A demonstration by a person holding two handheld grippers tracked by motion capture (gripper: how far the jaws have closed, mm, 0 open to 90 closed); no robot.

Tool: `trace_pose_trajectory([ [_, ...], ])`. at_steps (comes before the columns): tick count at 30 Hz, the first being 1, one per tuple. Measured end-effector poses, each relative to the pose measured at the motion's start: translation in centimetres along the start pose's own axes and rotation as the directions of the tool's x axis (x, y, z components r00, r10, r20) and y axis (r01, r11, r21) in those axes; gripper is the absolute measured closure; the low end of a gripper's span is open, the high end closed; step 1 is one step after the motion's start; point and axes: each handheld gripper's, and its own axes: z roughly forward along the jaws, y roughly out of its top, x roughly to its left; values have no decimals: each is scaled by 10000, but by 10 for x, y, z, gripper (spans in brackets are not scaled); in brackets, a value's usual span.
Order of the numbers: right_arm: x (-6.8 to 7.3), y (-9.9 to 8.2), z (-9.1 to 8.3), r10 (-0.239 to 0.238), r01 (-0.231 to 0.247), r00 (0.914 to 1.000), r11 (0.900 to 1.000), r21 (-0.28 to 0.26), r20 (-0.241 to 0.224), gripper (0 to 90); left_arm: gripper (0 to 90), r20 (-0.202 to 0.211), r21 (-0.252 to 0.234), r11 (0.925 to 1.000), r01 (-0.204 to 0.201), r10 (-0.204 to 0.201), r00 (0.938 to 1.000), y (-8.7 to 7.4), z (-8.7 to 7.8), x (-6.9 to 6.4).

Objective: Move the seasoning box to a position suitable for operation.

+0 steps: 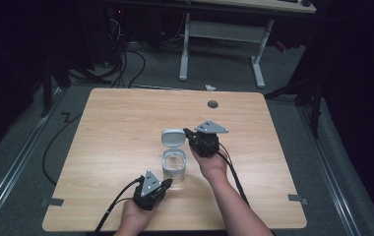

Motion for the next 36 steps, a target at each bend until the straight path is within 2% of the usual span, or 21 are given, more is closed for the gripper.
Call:
trace_pose_trajectory([
  [6, 7, -1, -10, -211, 209, 9995, 9997, -96, -227, 898, 894, 17, 3, 10000, 23, -23, 10000, 0, 0, 0],
  [13, 22, -16, -24, -623, 622, 9975, 9981, -41, -339, 897, 892, 29, 17, 10000, 45, -45, 10000, 0, 0, 0],
  [16, 22, -21, -30, -577, 575, 9978, 9983, -79, -315, 896, 886, 72, 15, 9999, 109, -109, 9999, 1, 0, 0],
  [19, 20, -24, -34, -528, 527, 9982, 9986, -64, -277, 896, 882, 182, 280, 9995, 176, -181, 9997, 4, -3, 0],
  [23, 15, -27, -38, -454, 453, 9988, 9990, -61, -154, 894, 865, 242, 707, 9969, -350, 334, 9992, 9, -15, 3],
  [24, 15, -27, -38, -454, 453, 9988, 9990, -61, -154, 894, 860, 242, 707, 9969, -350, 334, 9992, 9, -15, 3],
  [25, 11, -29, -42, -296, 295, 9995, 9996, -51, -109, 894, 853, 172, 767, 9964, -357, 345, 9993, 13, -23, 10],
  [26, 9, -31, -44, -274, 274, 9996, 9996, -39, -54, 893, 846, 172, 767, 9964, -357, 345, 9993, 13, -23, 10],
  [27, 7, -32, -45, -205, 205, 9998, 9998, -21, -18, 892, 837, 13, 704, 9970, -324, 324, 9995, 21, -30, 20],
  [29, 2, -36, -49, -135, 134, 9999, 9999, 32, 88, 890, 800, -244, 520, 9984, -239, 252, 9994, 29, -33, 30],
  [30, 0, -38, -50, -131, 130, 9998, 9999, 69, 139, 889, 775, -244, 520, 9984, -239, 252, 9994, 29, -33, 30],
  [31, -3, -40, -52, -107, 105, 9997, 9999, 99, 241, 889, 745, -750, 179, 9996, -212, 225, 9969, 40, -37, 46],
  [32, -3, -40, -52, -107, 105, 9997, 9999, 99, 241, 889, 711, -750, 179, 9996, -212, 225, 9969, 40, -37, 46],
  [33, -8, -44, -54, 10, -15, 9994, 9999, 146, 346, 887, 685, -1263, -14, 9993, -376, 371, 9913, 48, -41, 59],
  [34, -8, -44, -54, 10, -15, 9994, 9999, 146, 346, 887, 672, -1263, -14, 9993, -376, 371, 9913, 48, -41, 59],
  [35, -12, -46, -56, 83, -90, 9992, 9998, 166, 398, 886, 672, -1464, -174, 9994, -315, 286, 9888, 52, -44, 65],
  [36, -17, -50, -59, 81, -95, 9985, 9996, 269, 541, 883, 641, -1818, -480, 9987, -179, 89, 9833, 59, -50, 78],
])
